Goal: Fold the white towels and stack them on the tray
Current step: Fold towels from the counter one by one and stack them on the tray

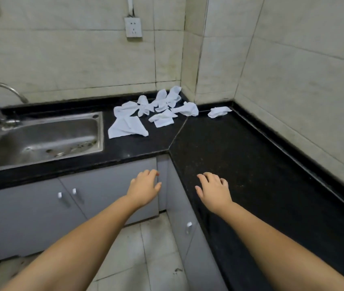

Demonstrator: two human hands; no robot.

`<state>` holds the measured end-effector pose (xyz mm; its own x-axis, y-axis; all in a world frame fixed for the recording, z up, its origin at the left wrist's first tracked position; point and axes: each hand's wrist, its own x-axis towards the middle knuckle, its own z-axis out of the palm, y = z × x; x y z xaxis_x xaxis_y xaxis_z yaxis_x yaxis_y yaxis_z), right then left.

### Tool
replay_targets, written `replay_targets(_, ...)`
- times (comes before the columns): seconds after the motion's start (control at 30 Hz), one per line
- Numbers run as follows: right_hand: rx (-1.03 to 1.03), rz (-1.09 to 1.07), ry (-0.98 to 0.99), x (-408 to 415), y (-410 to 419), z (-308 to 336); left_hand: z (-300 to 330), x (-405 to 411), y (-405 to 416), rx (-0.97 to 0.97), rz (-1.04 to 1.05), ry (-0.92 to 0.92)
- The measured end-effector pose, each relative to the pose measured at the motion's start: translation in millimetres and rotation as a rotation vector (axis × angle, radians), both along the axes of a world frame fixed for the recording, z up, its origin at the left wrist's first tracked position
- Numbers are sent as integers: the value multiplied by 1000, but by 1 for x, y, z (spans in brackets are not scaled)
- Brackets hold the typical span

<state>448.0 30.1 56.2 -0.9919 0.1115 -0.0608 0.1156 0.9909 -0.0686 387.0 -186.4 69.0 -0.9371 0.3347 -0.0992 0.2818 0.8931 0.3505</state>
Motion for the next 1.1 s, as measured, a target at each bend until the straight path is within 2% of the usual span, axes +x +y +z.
replay_targets(0.2, -51, 121, -22, -131, -35, -17, -25, -126, -38, -21, 71, -23)
replay_targets(0.43, -48, 69, -101, -288, -88, -51, -49, -287, -90, -139, 98, -17)
replay_targets(0.63, -68, 95, -150, -394, -130, -63, -72, -389, -132, -248, -41, -61)
replay_targets(0.77, -34, 47, -210, -429, -141, -76, -92, -413, -144, -397, -125, -89)
replay_targets(0.93, 48, 52, -203, -445, -137, -83, -101, -426, -141, -494, -206, -9)
replay_targets(1.03, 25, 54, -191, -443, -124, -77, -91, -430, -135, -432, -223, -9)
replay_targets(1.1, -136, -48, -95, -434, -109, -65, -78, -431, -125, -229, -181, -9)
